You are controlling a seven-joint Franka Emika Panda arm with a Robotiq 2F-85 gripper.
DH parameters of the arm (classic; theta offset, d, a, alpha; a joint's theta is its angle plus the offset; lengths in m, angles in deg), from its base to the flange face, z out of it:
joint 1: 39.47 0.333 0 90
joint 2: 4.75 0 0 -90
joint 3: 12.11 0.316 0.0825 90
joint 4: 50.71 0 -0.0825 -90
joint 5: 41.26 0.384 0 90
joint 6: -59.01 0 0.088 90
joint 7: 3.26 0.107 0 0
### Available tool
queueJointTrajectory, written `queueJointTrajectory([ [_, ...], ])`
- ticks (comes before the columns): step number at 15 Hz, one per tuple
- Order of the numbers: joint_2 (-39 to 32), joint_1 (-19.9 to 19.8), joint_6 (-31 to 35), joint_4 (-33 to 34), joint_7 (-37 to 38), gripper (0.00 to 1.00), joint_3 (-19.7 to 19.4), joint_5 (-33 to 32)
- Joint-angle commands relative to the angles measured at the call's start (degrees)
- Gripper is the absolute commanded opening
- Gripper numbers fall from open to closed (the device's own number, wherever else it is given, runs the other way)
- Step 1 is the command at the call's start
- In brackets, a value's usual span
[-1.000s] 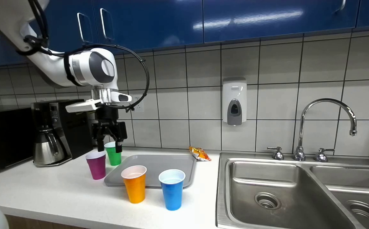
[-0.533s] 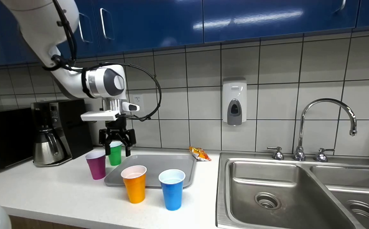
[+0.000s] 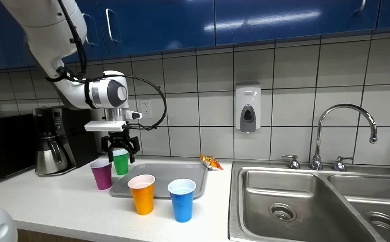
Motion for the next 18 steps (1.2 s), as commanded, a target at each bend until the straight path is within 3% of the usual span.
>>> queueJointTrajectory([
  [1,-2.5,1.7,2.0,3.5,-0.3,1.00,-0.2,-0.4],
  [7,-6.7,4.1,5.8,7.4,0.5,1.00,0.0,-0.4],
  [18,-15.3,7.2,6.0,15.3,1.0,1.00,-0.3,-0.6],
])
